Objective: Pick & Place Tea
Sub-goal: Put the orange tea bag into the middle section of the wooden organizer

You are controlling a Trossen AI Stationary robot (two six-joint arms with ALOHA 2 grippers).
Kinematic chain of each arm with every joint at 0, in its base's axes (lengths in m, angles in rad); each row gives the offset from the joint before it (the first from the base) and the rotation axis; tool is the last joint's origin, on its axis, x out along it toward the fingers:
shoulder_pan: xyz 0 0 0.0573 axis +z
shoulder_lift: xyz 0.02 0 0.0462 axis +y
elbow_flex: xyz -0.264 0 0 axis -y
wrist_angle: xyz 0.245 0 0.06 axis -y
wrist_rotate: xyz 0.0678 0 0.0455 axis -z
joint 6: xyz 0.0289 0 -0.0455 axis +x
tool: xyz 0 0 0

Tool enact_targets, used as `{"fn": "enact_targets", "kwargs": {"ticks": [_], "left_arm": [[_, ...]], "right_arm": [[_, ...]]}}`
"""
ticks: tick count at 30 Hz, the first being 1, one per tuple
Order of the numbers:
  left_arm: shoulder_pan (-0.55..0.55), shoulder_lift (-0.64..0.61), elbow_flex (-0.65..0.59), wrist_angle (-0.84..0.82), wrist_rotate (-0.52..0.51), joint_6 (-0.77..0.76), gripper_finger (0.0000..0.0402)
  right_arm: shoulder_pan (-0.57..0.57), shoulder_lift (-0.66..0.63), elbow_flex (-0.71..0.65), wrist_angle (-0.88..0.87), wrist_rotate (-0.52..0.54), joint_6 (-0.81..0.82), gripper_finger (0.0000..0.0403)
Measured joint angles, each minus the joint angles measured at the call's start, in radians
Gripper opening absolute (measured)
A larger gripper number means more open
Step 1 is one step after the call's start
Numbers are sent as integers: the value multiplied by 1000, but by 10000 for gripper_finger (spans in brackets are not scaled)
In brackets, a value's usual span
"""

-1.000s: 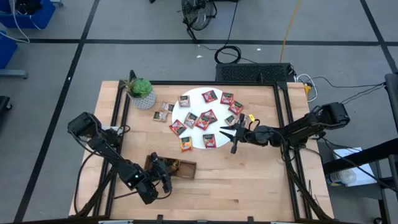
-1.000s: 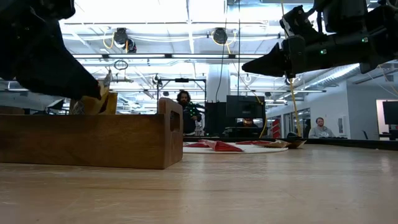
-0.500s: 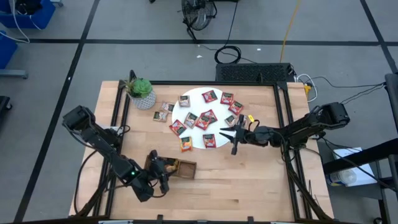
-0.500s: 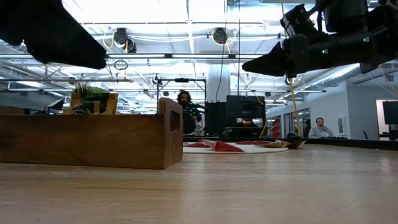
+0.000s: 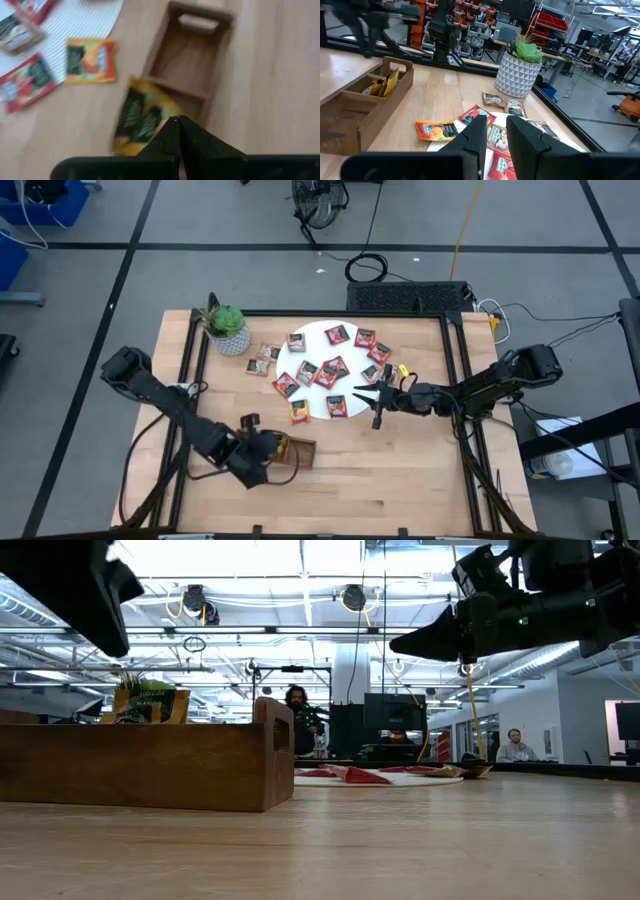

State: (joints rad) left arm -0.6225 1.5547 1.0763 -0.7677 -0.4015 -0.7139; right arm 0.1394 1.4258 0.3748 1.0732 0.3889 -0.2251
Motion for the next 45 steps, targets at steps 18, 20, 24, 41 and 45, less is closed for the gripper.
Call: {"fn": "enact_targets", "kwargs": {"ticks": [18,20,24,41,45], "left_arm": [[119,29,-9,34,254,186,1],[121,29,-9,35,270,186,1],[123,29,-9,35,275,186,1],[141,177,-47,100,370,237,0],[151,186,-46,110,370,234,0]], "right_arm": [[0,0,0,-9,1,-19,61],[0,0,0,-11,1,-22,61],[0,0,0,-12,1,-22,61],[0,0,0,-11,1,-22,61],[0,0,0,-12,1,-22,61]]}}
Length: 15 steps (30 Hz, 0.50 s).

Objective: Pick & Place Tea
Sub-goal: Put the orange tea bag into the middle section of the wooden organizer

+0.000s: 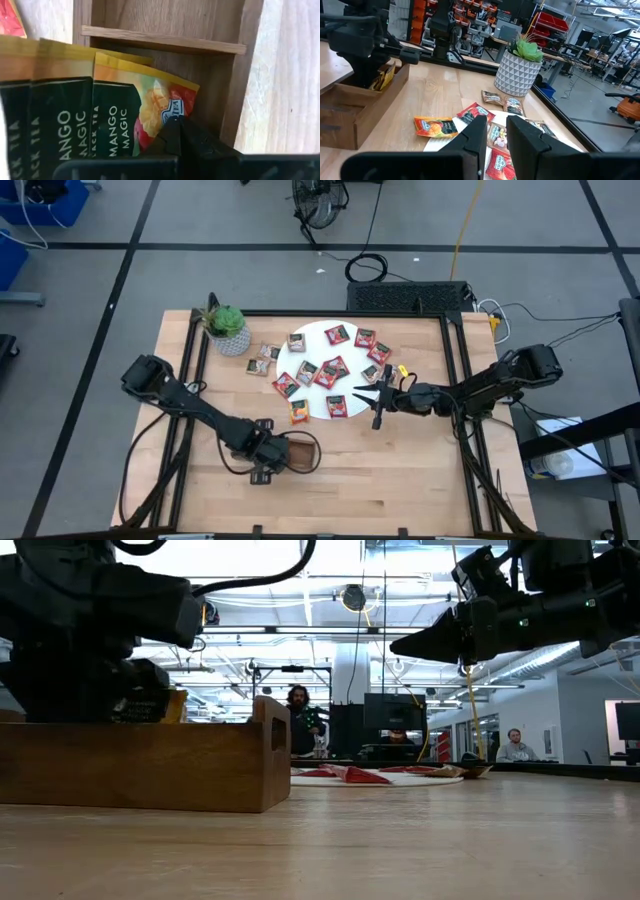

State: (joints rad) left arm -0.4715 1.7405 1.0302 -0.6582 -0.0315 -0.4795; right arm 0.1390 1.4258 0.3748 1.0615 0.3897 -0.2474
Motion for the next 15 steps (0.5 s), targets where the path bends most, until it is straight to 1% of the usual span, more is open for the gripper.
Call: {"fn": "enact_targets", "kwargs": {"ticks": [2,8,13,15], "left_arm": [[0,1,0,9,-22,-12,1],[-9,2,-2,4,-131,-48,2],[-26,2,-2,3,-182,-71,1],[-35,2,-2,3,-220,-72,2]], "right_arm": [[0,0,0,0,0,0,61],[0,0,0,0,0,0,61],[0,0,0,-1,0,0,61],[0,0,0,-1,0,0,61]]}}
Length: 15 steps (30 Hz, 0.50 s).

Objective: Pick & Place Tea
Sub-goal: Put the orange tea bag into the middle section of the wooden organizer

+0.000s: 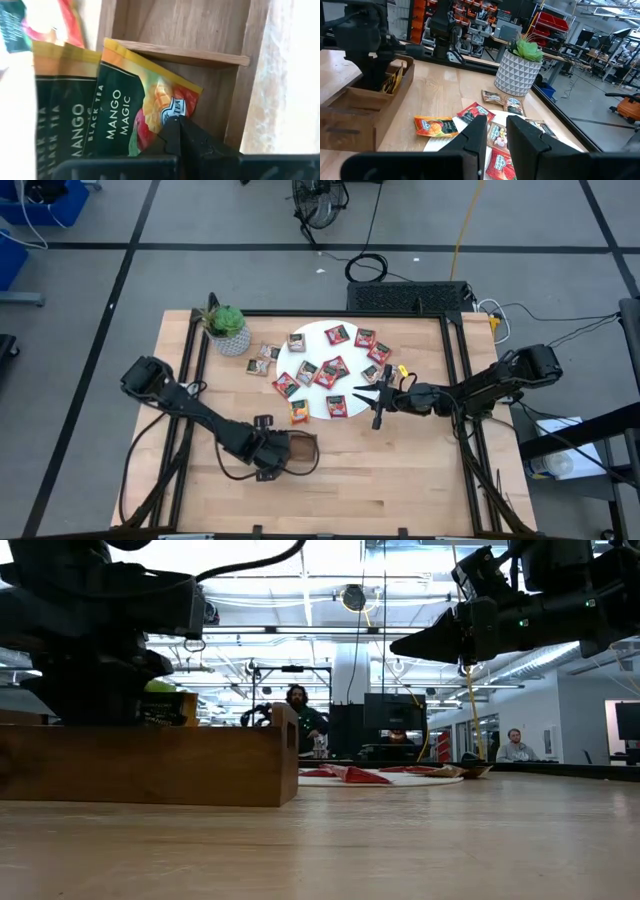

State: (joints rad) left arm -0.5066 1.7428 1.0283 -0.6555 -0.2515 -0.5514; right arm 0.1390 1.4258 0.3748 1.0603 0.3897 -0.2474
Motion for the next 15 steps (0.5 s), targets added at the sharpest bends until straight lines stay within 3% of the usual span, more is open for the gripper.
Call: {"fn": "enact_targets", "kwargs": {"ticks": [5,15], "left_arm": [[-20,0,0,-9,-92,0,2],[-41,-1,5,-43,-164,-23,5]], "right_arm": [[0,0,0,0,0,3,61],[0,0,0,1,0,8,61]]}}
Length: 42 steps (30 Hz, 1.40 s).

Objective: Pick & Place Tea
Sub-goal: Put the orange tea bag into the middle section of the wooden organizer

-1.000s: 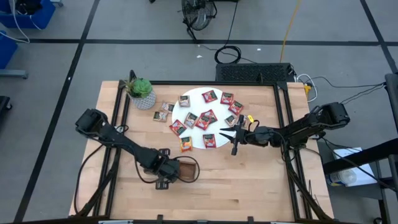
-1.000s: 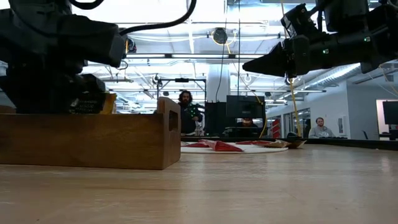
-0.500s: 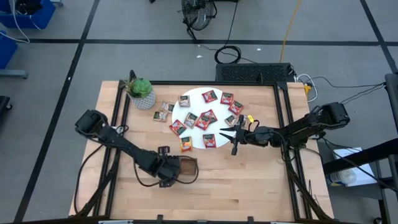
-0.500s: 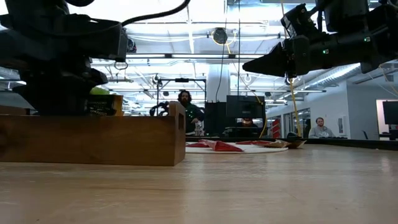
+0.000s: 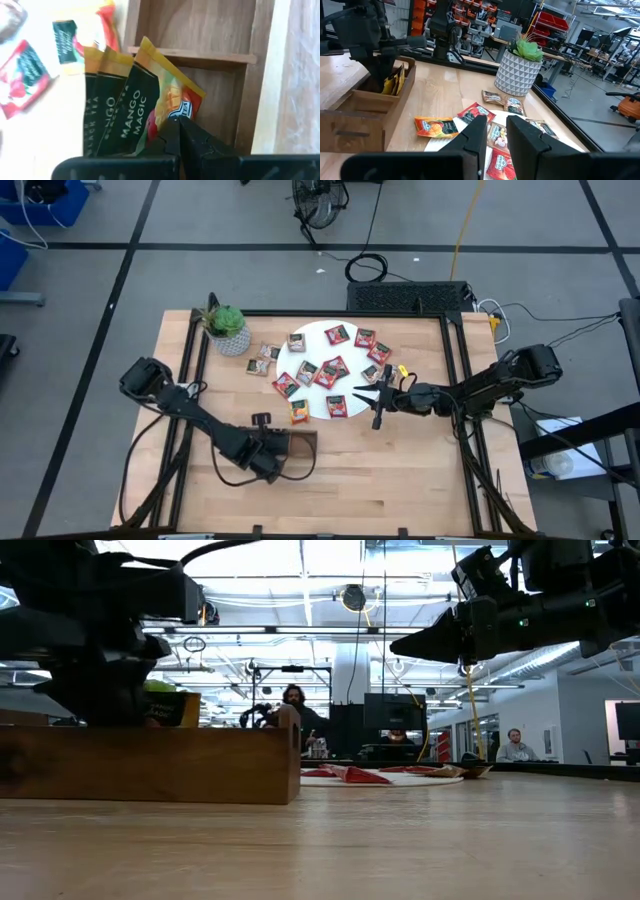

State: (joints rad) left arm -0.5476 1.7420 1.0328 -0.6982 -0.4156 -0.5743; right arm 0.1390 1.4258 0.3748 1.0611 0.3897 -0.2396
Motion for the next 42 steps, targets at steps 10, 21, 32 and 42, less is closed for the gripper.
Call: {"fn": "enact_targets", "kwargs": {"ticks": [10,21,32,42], "left_arm": [[-5,-14,1,-11,-46,-33,8],[-14,-17,4,-16,42,-99,8],[-15,-25,45,-31,39,-18,18],[56,-25,41,34,113,107,3]], "right_arm": [[0,0,0,3,0,4,61],[0,0,0,3,-1,4,61],[0,0,0,3,-2,4,61],[0,0,0,3,-3,4,61]]}}
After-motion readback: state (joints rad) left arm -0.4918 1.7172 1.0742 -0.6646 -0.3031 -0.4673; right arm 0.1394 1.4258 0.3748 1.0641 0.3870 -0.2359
